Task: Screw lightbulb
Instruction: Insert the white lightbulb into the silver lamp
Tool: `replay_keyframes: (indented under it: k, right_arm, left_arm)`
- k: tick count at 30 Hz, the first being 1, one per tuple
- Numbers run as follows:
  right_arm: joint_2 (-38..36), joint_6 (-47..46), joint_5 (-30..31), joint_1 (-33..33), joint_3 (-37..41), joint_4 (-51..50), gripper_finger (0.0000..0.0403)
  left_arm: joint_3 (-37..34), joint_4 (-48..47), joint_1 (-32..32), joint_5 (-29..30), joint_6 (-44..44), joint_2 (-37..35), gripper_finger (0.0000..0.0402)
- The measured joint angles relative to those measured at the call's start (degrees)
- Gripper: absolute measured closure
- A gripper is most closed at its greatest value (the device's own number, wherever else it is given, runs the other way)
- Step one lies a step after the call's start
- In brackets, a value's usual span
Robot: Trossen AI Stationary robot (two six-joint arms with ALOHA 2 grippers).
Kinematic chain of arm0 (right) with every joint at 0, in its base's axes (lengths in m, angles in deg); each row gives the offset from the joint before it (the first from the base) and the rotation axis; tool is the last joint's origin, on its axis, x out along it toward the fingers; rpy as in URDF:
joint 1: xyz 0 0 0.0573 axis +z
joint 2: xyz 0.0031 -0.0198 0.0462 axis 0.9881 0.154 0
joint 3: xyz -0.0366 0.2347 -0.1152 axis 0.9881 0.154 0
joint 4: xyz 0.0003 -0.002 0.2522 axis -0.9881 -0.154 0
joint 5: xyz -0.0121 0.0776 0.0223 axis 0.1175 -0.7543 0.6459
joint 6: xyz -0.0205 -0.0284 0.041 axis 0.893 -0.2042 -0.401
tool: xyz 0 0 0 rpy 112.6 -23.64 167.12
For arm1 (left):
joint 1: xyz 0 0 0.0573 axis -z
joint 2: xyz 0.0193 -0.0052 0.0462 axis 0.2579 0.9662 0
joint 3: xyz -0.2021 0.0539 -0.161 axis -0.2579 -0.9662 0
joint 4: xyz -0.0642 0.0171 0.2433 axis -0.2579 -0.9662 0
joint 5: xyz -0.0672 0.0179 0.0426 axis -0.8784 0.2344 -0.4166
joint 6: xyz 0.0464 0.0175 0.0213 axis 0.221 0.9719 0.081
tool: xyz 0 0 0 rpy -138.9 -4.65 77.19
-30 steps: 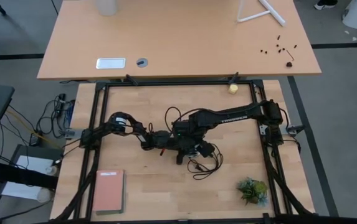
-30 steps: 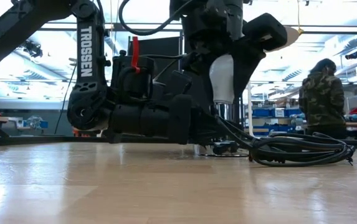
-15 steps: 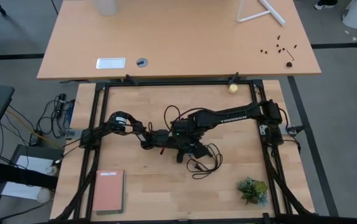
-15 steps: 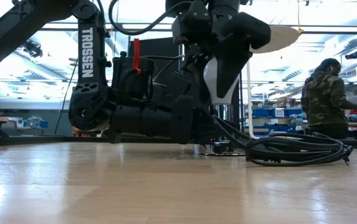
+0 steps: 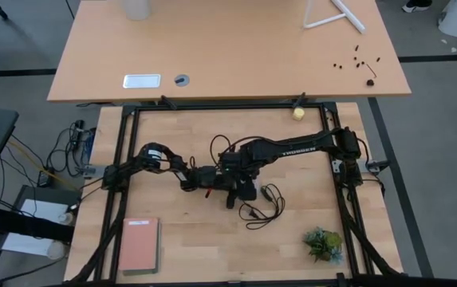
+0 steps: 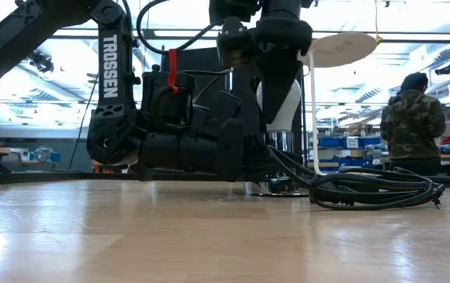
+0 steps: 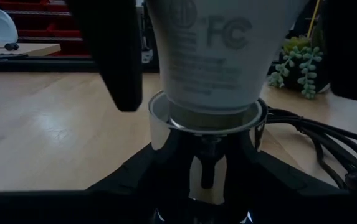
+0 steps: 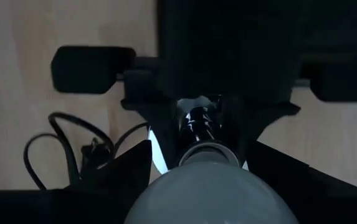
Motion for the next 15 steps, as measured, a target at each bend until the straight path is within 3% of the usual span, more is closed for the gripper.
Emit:
replay_keyframes:
  k: [15]
  right_arm:
    - [0.00,-29.06,4.24,0.11,0.07,-0.69,0.0139]
  left_arm:
    - [0.05,-0.72,0.15,2.19,-0.53,-0.12,0.0213]
